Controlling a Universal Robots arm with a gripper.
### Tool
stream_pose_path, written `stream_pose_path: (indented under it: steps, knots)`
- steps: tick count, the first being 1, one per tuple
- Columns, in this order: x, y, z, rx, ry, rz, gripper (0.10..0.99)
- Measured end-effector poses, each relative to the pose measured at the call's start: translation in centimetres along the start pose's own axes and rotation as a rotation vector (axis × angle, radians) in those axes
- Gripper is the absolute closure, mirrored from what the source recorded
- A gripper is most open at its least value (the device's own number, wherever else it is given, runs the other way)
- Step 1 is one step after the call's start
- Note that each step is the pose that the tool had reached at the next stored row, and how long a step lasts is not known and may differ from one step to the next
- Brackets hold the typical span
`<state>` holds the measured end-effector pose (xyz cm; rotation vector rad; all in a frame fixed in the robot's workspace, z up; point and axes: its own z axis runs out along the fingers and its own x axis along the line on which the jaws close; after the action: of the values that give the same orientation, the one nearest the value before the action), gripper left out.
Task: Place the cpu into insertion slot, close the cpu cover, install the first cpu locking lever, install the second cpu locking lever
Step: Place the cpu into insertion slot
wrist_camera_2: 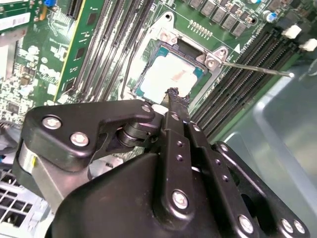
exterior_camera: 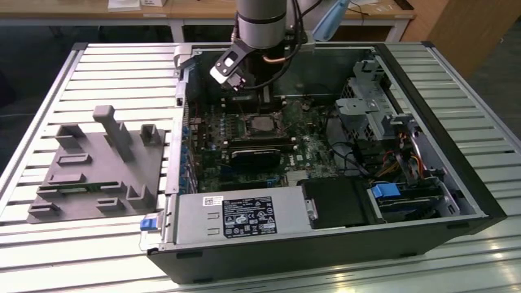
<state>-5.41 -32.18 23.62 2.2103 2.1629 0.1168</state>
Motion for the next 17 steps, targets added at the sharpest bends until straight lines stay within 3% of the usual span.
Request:
stream_pose_path:
  steps: [9, 17]
  knots:
    - [0.05, 0.19, -2.19, 0.0, 0.0, 0.0, 0.98]
    - [0.05, 0.22, -2.48, -0.001, 0.0001, 0.0, 0.98]
